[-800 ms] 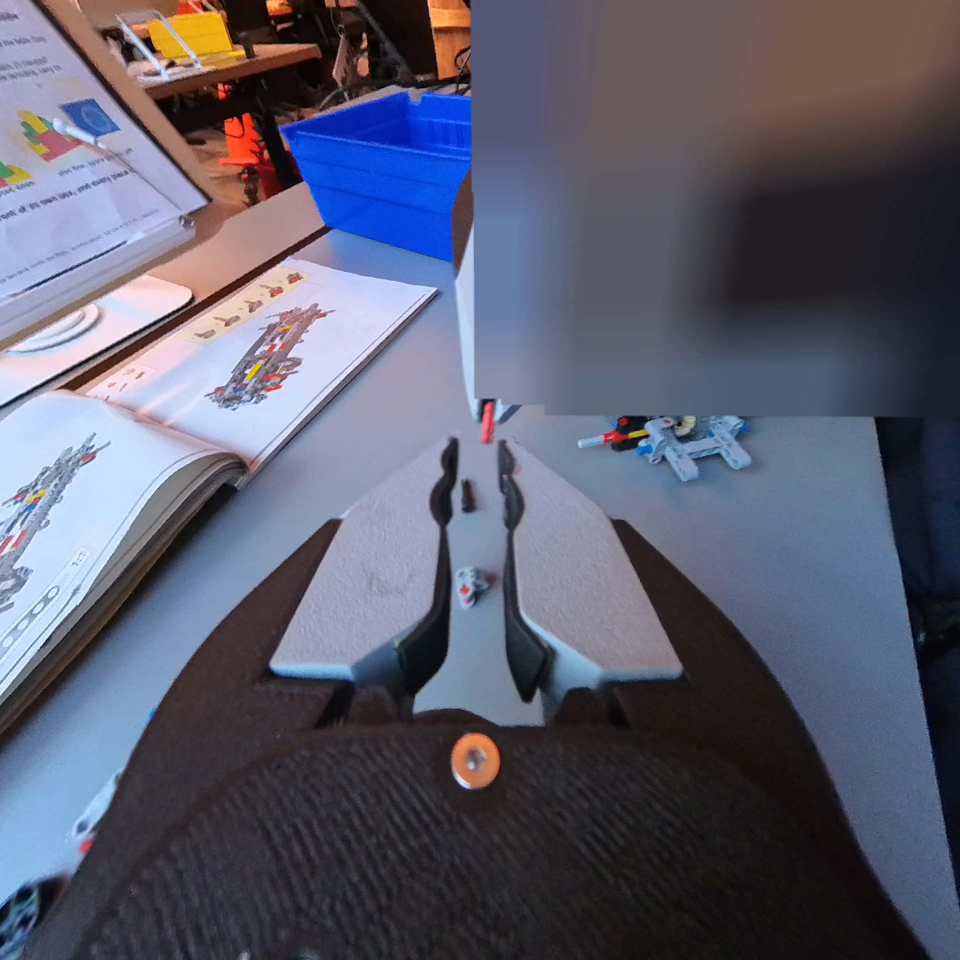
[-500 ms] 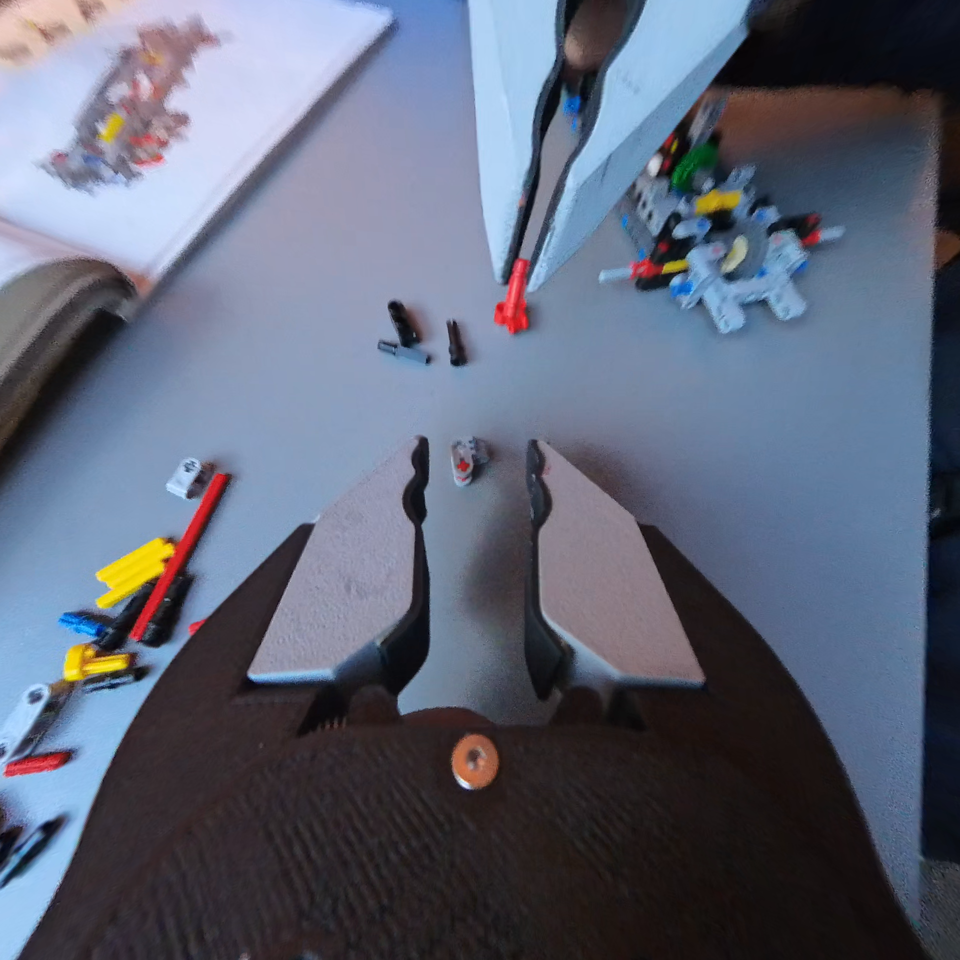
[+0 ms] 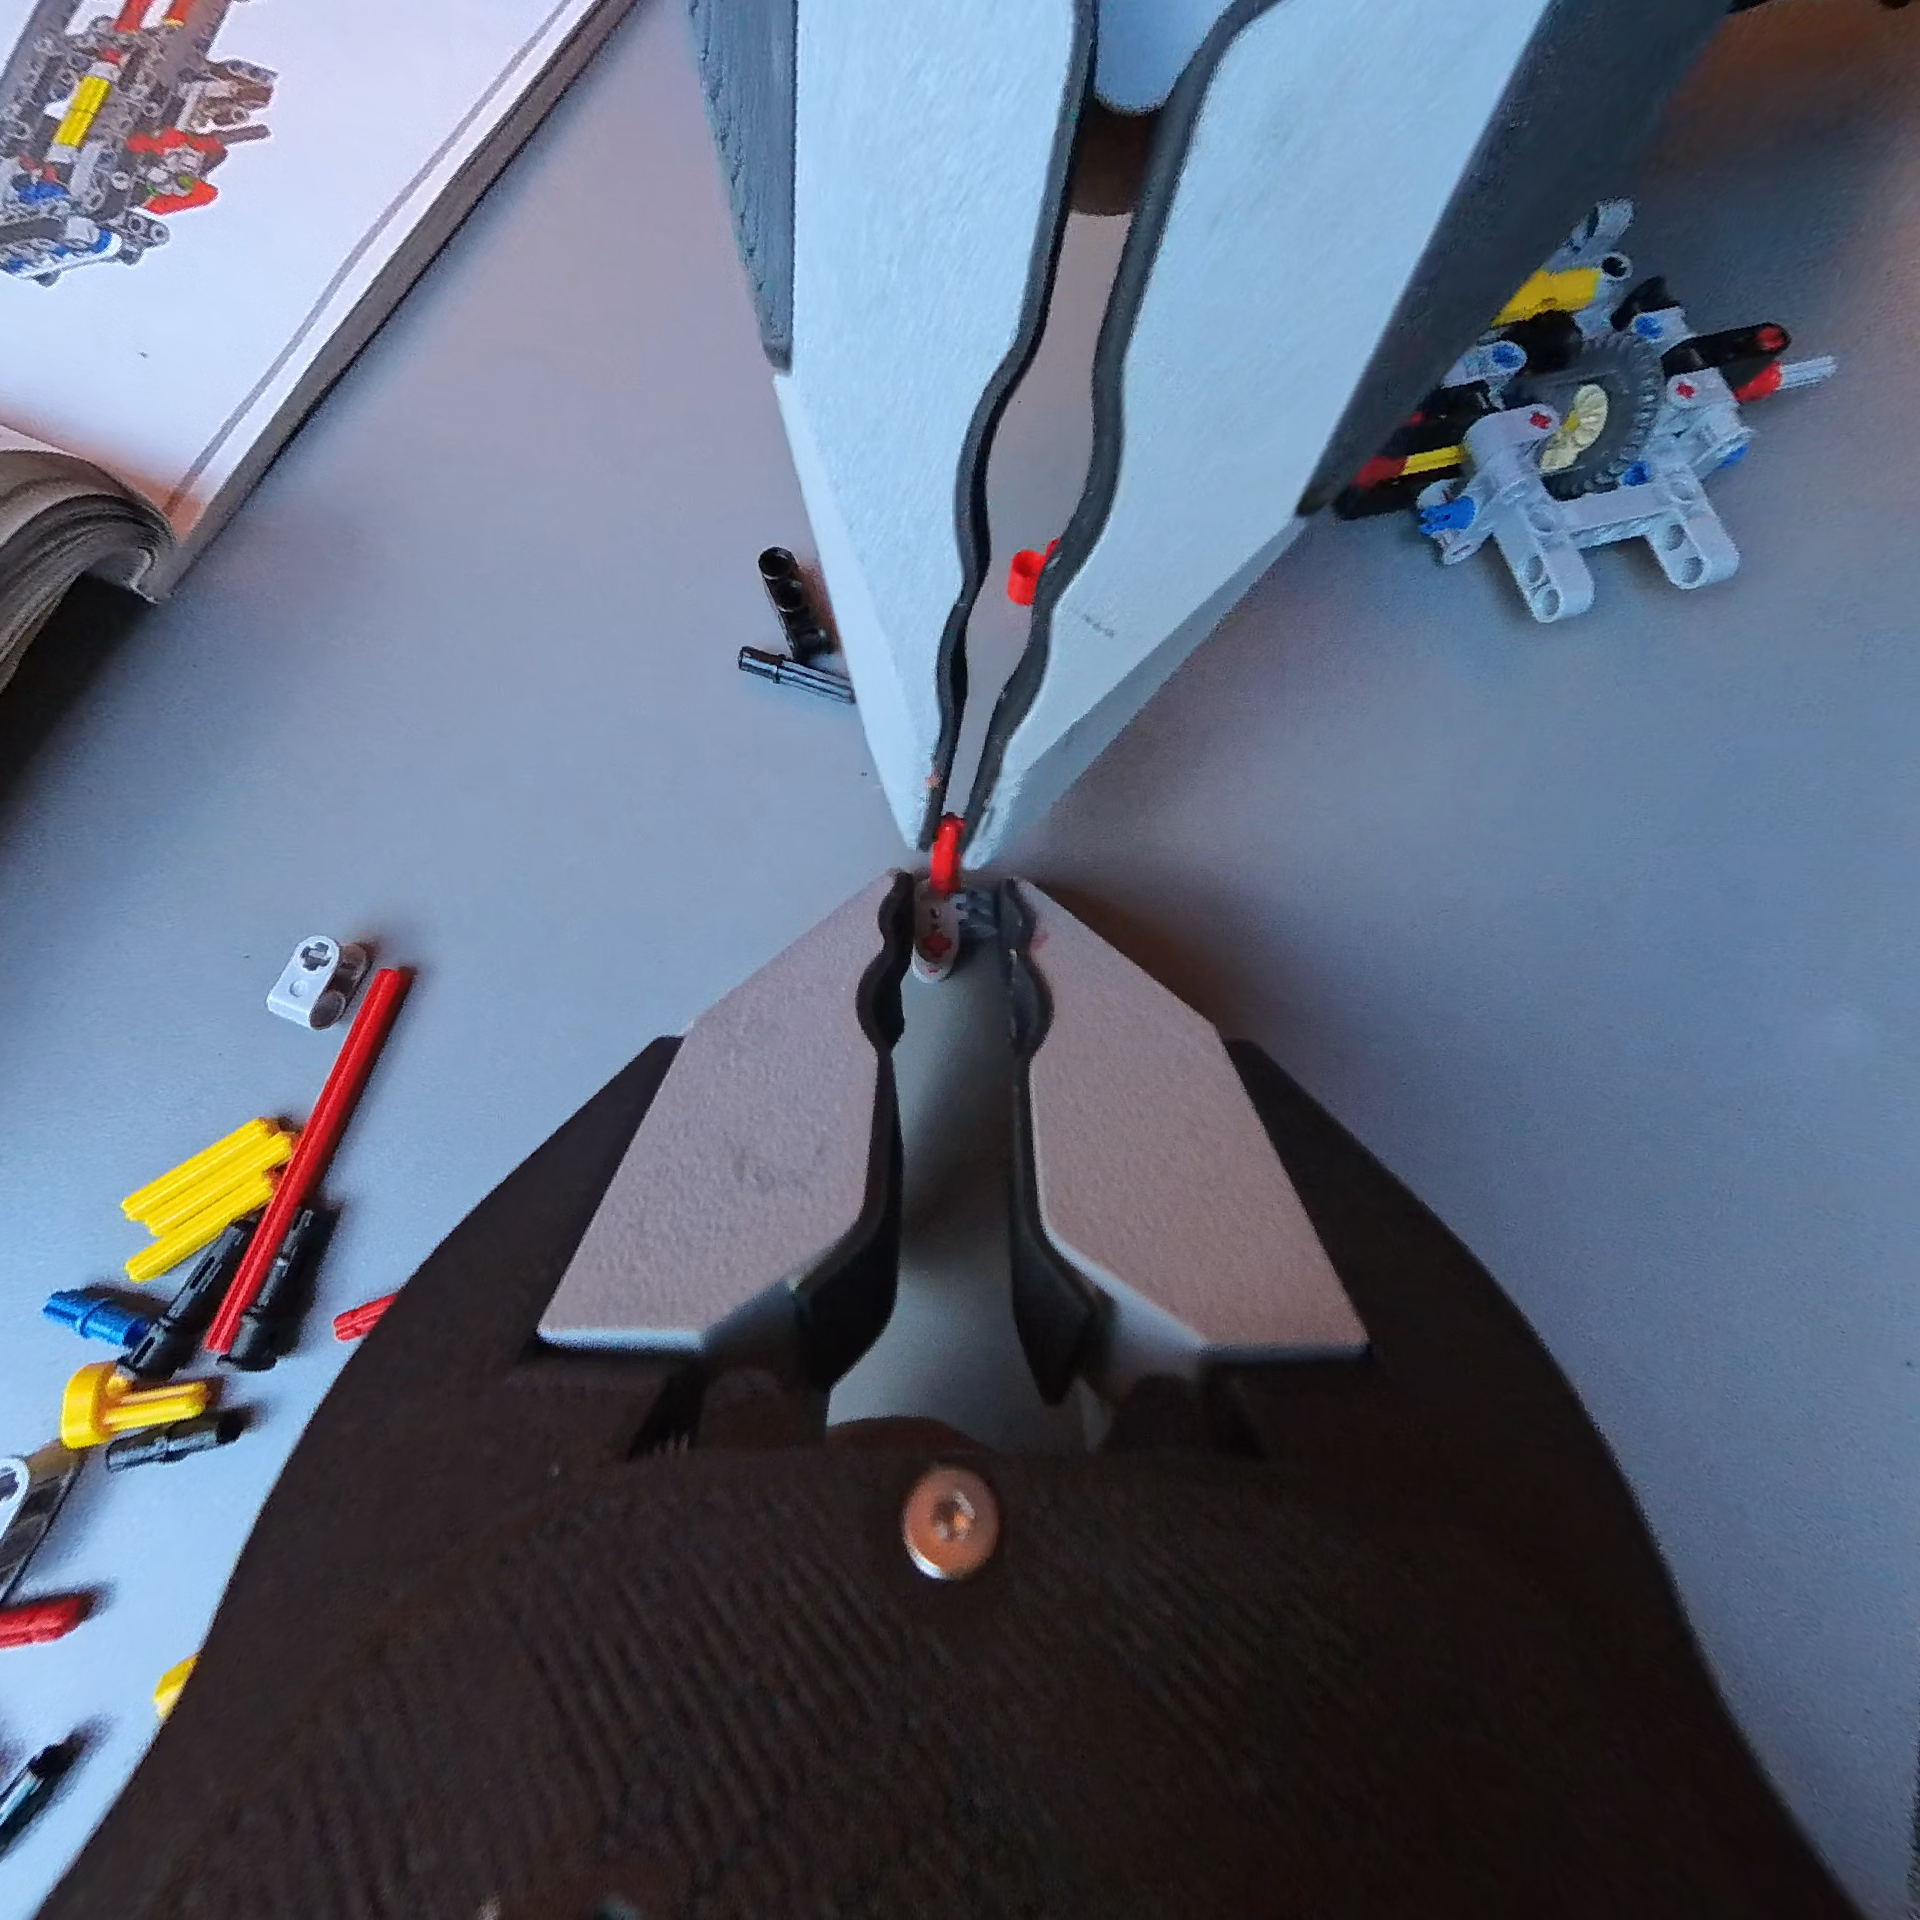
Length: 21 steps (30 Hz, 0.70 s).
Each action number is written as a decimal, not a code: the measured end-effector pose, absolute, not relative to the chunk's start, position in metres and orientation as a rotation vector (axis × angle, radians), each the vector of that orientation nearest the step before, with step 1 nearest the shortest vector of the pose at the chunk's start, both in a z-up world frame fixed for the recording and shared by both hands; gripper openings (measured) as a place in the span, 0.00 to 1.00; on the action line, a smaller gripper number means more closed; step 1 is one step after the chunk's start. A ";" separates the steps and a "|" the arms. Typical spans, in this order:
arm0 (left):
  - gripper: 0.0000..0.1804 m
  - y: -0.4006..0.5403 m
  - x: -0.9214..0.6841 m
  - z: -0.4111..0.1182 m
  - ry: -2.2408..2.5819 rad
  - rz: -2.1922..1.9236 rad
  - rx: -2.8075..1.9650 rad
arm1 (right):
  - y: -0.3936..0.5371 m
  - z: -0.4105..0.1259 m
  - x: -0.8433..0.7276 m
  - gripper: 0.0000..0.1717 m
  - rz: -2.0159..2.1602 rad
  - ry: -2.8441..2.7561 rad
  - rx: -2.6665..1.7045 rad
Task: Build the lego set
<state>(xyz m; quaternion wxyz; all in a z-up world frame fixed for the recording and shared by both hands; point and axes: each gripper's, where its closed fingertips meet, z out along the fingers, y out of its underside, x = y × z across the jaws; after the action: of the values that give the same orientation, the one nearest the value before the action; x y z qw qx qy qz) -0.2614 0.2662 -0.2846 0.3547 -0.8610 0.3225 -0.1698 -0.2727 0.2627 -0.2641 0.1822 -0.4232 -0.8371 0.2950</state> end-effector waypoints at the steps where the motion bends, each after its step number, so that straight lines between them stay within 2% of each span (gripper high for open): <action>1: 0.07 0.266 -0.261 -0.285 0.833 -0.439 -2.225 | 0.263 -0.264 -0.274 0.00 0.838 -2.357 -1.194; 21: 0.05 0.264 -0.260 -0.279 0.849 -0.409 -2.233 | 0.264 -0.271 -0.265 0.00 0.704 -2.427 -1.167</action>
<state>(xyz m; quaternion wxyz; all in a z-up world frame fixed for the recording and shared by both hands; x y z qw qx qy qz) -0.2603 0.2641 -0.2791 0.3512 -0.8626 0.3281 -0.1579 -0.2649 0.2639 -0.2714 0.1780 -0.4127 -0.8579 0.2490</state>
